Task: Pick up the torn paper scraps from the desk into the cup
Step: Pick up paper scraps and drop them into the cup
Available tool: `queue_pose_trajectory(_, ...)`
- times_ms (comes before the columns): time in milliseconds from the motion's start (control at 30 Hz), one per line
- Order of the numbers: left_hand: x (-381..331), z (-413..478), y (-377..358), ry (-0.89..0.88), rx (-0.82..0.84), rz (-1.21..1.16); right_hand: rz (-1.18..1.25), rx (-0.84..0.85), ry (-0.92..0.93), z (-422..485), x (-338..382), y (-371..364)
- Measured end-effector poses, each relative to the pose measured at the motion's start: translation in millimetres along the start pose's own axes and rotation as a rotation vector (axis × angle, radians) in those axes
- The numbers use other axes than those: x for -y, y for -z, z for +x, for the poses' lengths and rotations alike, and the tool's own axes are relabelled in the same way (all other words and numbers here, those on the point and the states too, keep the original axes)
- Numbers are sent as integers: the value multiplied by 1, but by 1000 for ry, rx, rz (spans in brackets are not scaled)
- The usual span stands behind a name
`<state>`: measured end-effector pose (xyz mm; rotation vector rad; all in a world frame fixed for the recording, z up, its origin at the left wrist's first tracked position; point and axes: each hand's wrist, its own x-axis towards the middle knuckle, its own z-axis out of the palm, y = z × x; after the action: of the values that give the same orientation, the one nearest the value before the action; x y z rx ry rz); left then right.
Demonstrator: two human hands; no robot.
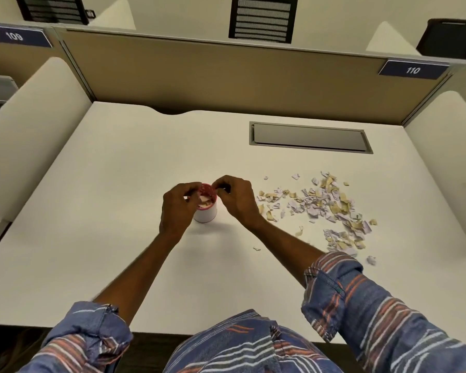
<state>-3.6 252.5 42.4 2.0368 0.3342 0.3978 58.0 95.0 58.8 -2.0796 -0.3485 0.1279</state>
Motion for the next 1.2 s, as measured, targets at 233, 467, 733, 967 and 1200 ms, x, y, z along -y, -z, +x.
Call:
queue_pose_trajectory(233,-11,-30,-45,-111,205,27,-276,3,-46,-63,-78,54)
queue_pose_trajectory(467,-15,-69,-100,-189,496,155,-450,-52,-84,-131,-135,109)
queue_pose_trajectory(733,-11,-109,-145,-151,757,496,-654,158,26,-192,-167,114)
queue_pose_trajectory(967,-19,-129,-169,-214,788,440,-590,7,-30,-193,-168,123)
queue_pose_trajectory(1200,-36,-144,-198,-371,812,504,-469,-276,-165,-213,-180,163)
